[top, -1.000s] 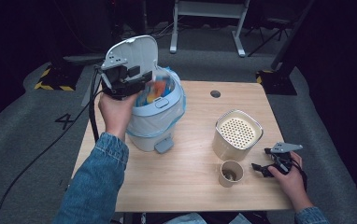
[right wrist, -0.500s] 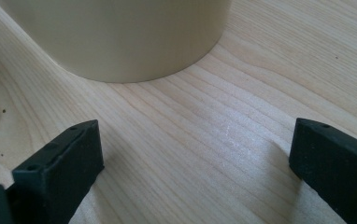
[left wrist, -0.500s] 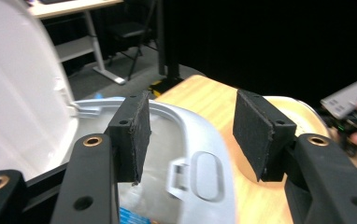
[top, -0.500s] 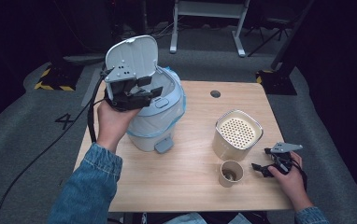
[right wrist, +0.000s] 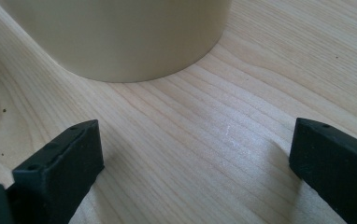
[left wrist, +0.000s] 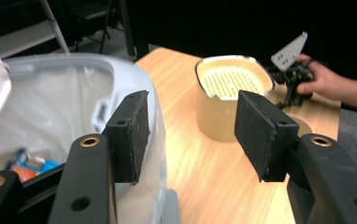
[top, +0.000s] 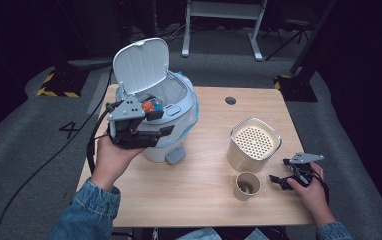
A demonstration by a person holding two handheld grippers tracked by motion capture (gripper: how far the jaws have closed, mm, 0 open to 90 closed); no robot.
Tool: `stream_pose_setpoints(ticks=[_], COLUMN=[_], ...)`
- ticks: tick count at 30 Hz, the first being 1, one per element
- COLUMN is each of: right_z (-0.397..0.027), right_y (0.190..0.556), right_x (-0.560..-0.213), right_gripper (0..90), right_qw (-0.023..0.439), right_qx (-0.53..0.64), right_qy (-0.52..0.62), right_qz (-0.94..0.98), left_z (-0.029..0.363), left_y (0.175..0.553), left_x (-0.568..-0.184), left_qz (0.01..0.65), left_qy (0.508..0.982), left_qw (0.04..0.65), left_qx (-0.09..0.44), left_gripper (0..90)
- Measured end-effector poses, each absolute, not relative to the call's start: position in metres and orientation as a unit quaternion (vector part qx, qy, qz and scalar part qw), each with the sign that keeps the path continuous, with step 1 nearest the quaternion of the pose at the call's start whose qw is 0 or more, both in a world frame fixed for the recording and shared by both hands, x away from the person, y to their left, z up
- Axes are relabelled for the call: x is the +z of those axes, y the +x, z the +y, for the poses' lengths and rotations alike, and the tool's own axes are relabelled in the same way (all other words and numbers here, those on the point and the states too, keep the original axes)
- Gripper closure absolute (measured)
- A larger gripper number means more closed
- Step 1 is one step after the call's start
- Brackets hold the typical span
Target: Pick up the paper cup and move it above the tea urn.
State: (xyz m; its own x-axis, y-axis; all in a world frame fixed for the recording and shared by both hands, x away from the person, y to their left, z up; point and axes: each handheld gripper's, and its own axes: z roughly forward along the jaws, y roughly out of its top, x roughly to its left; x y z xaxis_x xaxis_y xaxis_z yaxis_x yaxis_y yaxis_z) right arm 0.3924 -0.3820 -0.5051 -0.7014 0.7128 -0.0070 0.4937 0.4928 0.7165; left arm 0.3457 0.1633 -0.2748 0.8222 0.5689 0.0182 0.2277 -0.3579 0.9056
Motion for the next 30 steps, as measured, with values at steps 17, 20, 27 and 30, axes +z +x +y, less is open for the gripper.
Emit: stream_pose_setpoints(ticks=[17, 20, 27, 30], right_z=[-0.383, -0.382, -0.377, -0.373], right_y=[0.377, 0.370, 0.355, 0.350], right_x=[-0.488, -0.485, -0.477, -0.473], right_gripper=[24.2, 26.4, 31.5, 31.7], right_qw=[0.146, 0.136, 0.117, 0.114], right_qx=[0.336, 0.339, 0.358, 0.368], right_qy=[0.365, 0.361, 0.338, 0.327], right_qz=[0.856, 0.858, 0.862, 0.863], left_z=[0.172, 0.173, 0.175, 0.177], left_y=[0.327, 0.324, 0.326, 0.329], left_x=[-0.367, -0.379, -0.417, -0.432], left_qz=[0.245, 0.256, 0.285, 0.290], left_qy=[0.851, 0.846, 0.860, 0.863], left_qw=[0.442, 0.443, 0.404, 0.397], left_qx=[0.140, 0.148, 0.127, 0.113], left_gripper=[45.3, 45.3, 45.2, 45.2])
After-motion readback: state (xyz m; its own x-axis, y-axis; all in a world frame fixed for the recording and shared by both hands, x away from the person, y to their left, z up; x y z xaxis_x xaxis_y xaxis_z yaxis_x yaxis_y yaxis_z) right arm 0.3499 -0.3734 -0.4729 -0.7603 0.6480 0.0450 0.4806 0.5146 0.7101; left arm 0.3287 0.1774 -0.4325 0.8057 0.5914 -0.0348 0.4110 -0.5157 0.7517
